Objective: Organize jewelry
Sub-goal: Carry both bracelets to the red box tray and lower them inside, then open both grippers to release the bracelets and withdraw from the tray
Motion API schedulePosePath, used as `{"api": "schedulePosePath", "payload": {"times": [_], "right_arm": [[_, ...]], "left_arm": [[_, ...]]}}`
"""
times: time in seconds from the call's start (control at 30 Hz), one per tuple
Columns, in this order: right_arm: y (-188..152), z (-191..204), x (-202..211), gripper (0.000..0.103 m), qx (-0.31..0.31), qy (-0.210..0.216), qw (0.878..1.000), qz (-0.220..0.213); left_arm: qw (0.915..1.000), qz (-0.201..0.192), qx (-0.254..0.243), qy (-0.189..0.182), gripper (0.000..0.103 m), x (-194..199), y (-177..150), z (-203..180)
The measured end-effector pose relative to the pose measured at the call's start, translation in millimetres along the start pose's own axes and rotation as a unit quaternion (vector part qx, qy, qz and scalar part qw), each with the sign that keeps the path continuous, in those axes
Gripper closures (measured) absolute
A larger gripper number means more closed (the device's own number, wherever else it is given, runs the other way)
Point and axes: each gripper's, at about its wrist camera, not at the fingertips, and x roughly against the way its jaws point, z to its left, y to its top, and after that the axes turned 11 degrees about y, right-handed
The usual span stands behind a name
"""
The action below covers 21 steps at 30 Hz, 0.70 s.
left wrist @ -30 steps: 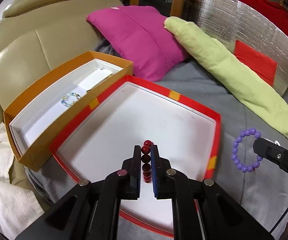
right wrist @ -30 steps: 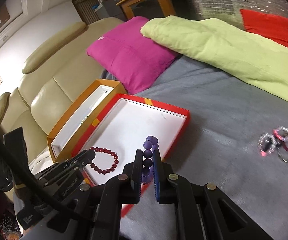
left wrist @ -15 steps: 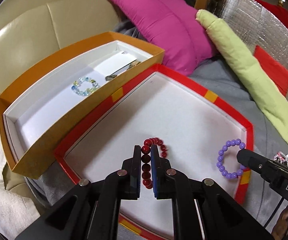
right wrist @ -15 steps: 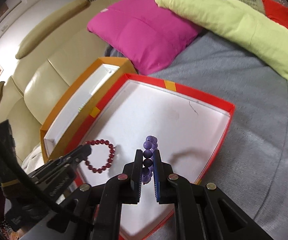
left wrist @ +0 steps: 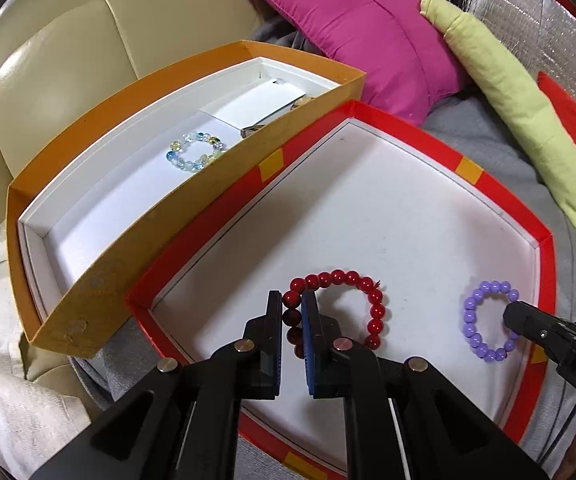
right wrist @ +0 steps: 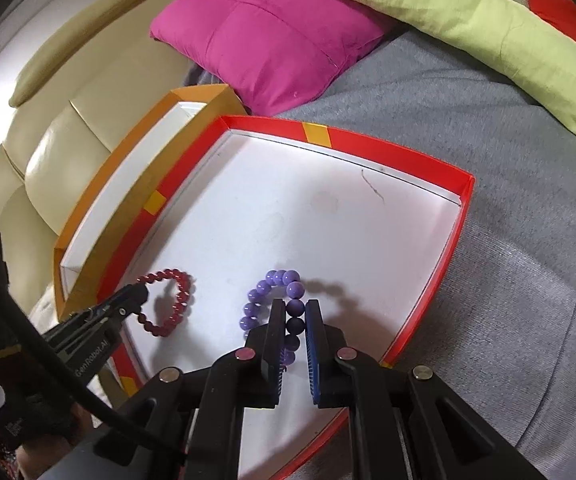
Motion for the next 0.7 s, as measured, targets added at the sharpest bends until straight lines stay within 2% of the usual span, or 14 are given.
{"api": "schedulePosePath", "payload": {"times": [0.27,0.33,0.37,0.43,0.47,0.5,0.53,0.6,0.67,0.7], "right_arm": [[1,-1,6,0.091,0.003,-0.021,1.000,-0.004],[0,0,11,0.090,0.001,-0.015,1.000,-0.007],[0,0,14,0.088,0.000,-0.014,1.000,-0.010],[-2,-1,21,0.083,-0.003,-0.010,1.000,-0.019],[-3,-2,27,0.078,-0.006,-0.007,1.000,-0.026],[-4,-2,30,0.074,-0.007,-0.006,1.000,-0.029],[-7,-2,36,0.073,-0.008,-0.003,0.999,-0.034],[-12,-5,47,0.057,-0.008,-0.003,0.999,-0.045],[-21,-12,62,0.047,-0.015,-0.005,0.998,-0.060],[-25,-16,69,0.047,-0.020,-0.005,0.997,-0.068]], "left_arm": [[0.9992,-0.003,0.012,0.038,0.093,-1,3,9],[0.9990,0.001,0.015,0.042,0.091,-3,4,12],[0.9991,0.001,0.014,0.040,0.088,-3,4,13],[0.9988,0.000,0.013,0.047,0.072,-1,5,13],[0.9986,-0.002,0.014,0.051,0.058,1,5,13],[0.9982,-0.007,0.015,0.057,0.050,3,4,13],[0.9978,-0.012,0.016,0.063,0.048,7,4,14],[0.9968,-0.020,0.019,0.075,0.047,14,3,14],[0.9963,-0.028,0.029,0.075,0.046,22,1,15],[0.9962,-0.034,0.033,0.073,0.046,29,-1,13]]}}
